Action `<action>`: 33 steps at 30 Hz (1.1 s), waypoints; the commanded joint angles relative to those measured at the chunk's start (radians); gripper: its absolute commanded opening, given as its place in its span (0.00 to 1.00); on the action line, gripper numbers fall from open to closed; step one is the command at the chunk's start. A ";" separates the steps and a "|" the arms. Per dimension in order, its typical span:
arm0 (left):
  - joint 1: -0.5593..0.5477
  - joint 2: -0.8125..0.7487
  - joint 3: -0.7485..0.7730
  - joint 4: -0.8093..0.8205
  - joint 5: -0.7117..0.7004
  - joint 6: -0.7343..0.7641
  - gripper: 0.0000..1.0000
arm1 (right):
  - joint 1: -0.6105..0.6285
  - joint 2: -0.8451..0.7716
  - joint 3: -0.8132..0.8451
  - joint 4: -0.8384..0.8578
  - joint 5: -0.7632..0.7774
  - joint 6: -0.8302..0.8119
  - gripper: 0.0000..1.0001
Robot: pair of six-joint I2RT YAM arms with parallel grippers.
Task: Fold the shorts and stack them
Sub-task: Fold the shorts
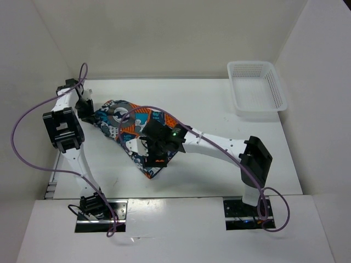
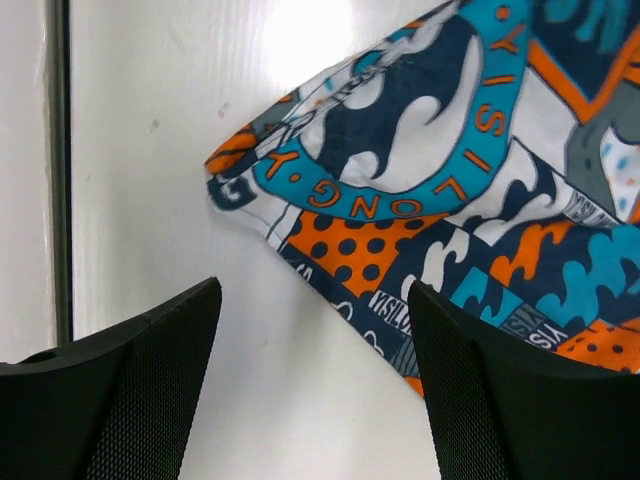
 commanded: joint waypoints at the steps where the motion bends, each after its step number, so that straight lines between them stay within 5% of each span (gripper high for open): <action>1: -0.002 -0.021 0.002 0.066 -0.028 0.004 0.29 | -0.035 -0.097 -0.048 0.119 0.089 0.141 0.80; 7: -0.002 -0.085 -0.007 0.066 0.029 0.004 0.54 | -0.369 -0.100 -0.130 0.278 0.147 0.463 0.79; 14: -0.002 -0.148 -0.027 0.066 0.063 0.004 0.72 | -0.491 -0.004 -0.156 0.372 0.230 0.800 0.79; 19: -0.002 -0.110 -0.036 0.077 0.054 0.004 0.80 | -0.533 0.068 -0.179 0.372 0.186 0.891 0.80; 30: -0.002 -0.046 -0.142 0.124 -0.031 0.004 0.79 | -0.533 0.130 -0.288 0.363 0.181 0.969 0.80; 33: -0.002 -0.036 -0.166 0.133 -0.043 0.004 0.67 | -0.533 0.170 -0.256 0.363 0.181 0.982 0.67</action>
